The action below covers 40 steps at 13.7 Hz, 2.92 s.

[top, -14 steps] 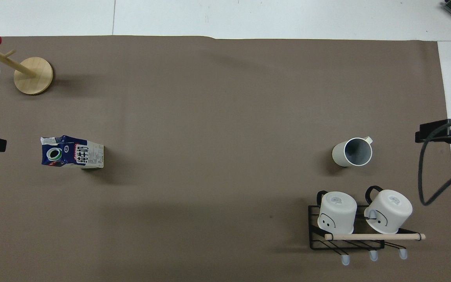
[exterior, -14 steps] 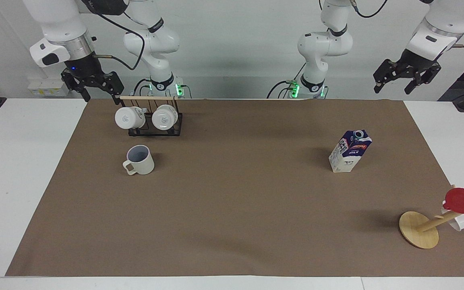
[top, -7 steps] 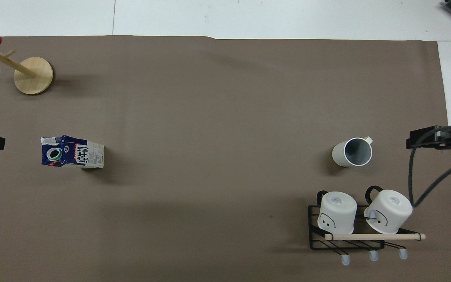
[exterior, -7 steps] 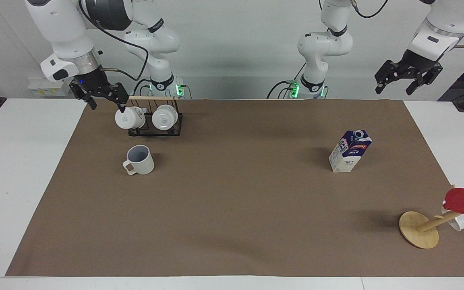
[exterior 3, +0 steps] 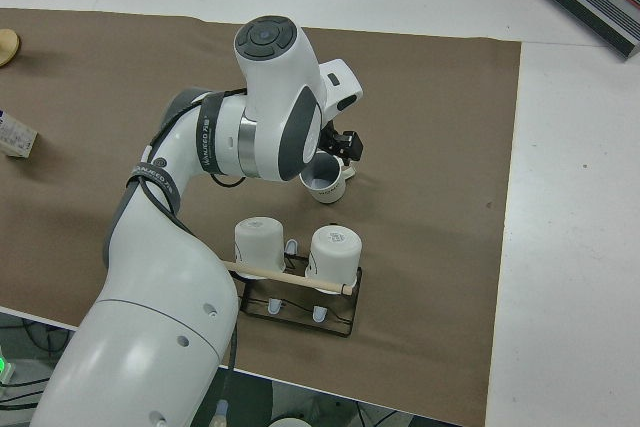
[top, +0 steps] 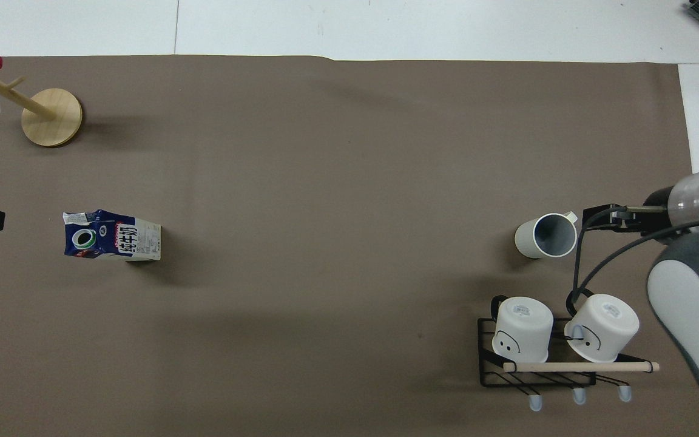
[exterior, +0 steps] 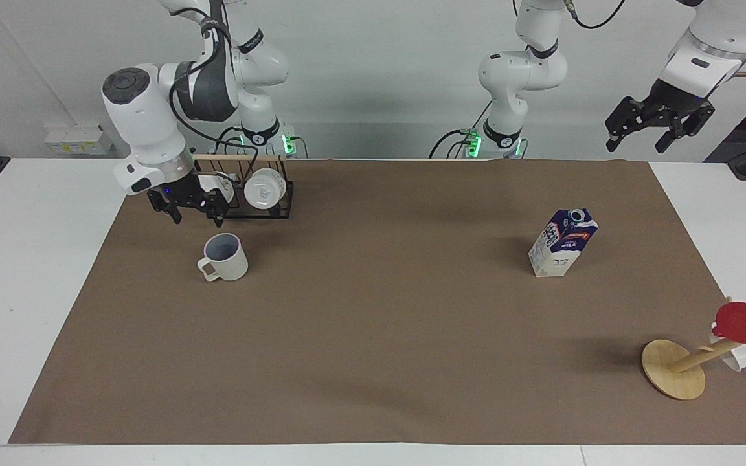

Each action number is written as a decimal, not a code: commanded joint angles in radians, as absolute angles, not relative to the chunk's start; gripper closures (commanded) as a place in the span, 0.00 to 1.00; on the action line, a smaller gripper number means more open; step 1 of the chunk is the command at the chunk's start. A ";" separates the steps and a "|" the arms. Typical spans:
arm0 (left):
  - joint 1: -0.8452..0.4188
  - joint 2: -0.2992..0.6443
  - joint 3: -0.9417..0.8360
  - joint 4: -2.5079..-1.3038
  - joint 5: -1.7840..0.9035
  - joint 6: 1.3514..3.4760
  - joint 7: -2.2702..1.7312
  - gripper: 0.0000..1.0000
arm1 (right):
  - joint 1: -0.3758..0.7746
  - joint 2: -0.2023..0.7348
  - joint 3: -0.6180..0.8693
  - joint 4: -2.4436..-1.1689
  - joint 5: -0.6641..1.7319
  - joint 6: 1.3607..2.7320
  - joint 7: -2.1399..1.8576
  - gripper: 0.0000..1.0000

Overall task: Place cup and milk on table
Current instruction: 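Reach the right gripper to the standing white mug's rim, then grasp the white mug with the right gripper while the left gripper reaches the carton, then lift the mug with the right gripper while the left gripper grasps the carton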

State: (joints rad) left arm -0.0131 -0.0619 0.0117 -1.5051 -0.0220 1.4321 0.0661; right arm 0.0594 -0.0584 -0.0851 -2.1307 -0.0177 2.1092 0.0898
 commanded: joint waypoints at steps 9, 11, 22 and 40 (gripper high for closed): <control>-0.012 -0.078 0.003 -1.531 -0.003 1.460 0.071 0.00 | 0.116 -0.019 -0.077 -2.191 -0.008 2.218 0.091 0.00; -0.017 -0.084 0.002 -1.539 -0.003 1.451 0.069 0.00 | 0.158 0.026 -0.077 -2.189 -0.008 2.267 0.089 0.00; -0.023 -0.187 -0.003 -1.848 -0.003 1.690 0.060 0.00 | 0.164 0.100 -0.078 -2.207 -0.009 2.361 0.080 0.03; -0.021 -0.173 -0.006 -2.102 -0.003 2.011 0.055 0.00 | 0.167 0.141 -0.080 -2.082 -0.009 2.367 0.364 1.00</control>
